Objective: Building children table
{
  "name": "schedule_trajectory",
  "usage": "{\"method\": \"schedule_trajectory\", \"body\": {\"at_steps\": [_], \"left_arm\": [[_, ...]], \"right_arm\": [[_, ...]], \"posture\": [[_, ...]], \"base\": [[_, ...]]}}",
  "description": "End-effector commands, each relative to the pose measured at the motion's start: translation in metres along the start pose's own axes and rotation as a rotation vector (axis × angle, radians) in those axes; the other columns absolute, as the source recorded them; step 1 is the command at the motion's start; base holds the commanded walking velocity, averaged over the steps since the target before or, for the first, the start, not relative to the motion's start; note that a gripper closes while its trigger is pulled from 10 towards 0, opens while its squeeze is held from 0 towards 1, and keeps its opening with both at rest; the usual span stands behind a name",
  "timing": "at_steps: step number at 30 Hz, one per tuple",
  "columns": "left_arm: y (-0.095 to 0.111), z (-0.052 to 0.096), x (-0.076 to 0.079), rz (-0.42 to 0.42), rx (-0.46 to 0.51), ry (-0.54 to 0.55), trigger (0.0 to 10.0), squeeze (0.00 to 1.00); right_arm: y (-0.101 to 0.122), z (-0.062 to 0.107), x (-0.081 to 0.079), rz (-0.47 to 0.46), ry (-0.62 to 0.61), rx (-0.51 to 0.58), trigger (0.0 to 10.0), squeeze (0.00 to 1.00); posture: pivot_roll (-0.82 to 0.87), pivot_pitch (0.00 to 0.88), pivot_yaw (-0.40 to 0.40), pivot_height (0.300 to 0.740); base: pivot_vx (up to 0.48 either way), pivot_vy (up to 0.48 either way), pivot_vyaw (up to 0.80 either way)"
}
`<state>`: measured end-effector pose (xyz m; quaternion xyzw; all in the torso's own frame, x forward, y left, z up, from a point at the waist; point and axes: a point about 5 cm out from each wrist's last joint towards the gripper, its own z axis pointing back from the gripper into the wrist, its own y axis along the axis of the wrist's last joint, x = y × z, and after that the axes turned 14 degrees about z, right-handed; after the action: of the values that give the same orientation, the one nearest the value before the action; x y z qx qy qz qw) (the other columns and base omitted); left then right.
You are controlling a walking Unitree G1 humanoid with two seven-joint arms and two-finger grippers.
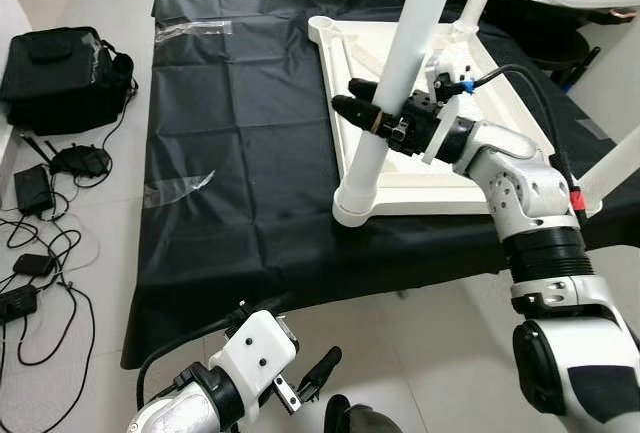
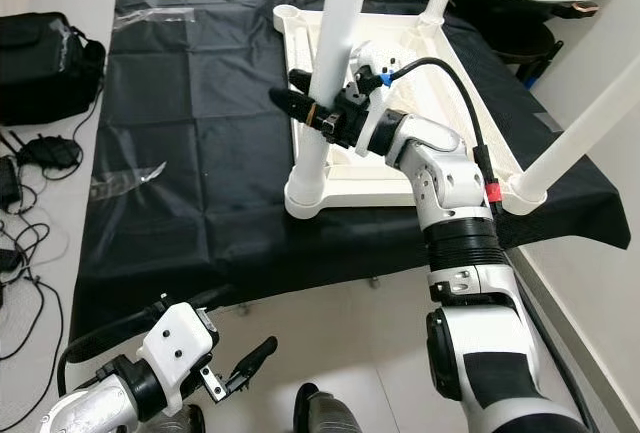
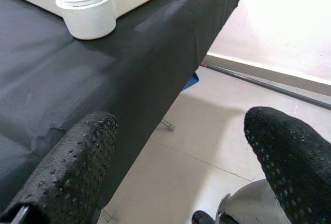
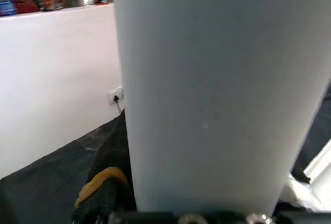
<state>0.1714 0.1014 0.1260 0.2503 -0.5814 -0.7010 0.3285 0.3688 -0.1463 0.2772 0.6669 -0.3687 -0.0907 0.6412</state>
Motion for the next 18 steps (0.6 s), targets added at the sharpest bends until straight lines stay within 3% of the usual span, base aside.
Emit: {"method": "schedule_trajectory", "body": {"at_steps": [1,7,18], "left_arm": [[-0.0027,0.0015,0.0018,0.001,-0.012,-0.010,10.0,0.00],[-0.0024,0.0012,0.0010,0.000,-0.012,-0.010,10.0,0.00],[-0.0017,0.0010,-0.0009,-0.006,-0.013,-0.010,10.0,0.00]], "right_arm": [[-0.0222,0.0121,0.0035,-0.013,-0.083,-0.096,0.0,0.00],[-0.0209,0.0134,0.0030,0.003,-0.098,-0.094,0.0,0.00],[-0.0215,0.0144,0.0087,-0.009,-0.233,-0.141,0.0,0.00]], "posture": [[0.15,0.234,-0.104,0.740],[0.15,0.238,-0.103,0.740],[0.15,0.242,-0.098,0.740]], "base": [[0.000,0.000,0.00],[0.000,0.000,0.00],[0.000,0.000,0.00]]}}
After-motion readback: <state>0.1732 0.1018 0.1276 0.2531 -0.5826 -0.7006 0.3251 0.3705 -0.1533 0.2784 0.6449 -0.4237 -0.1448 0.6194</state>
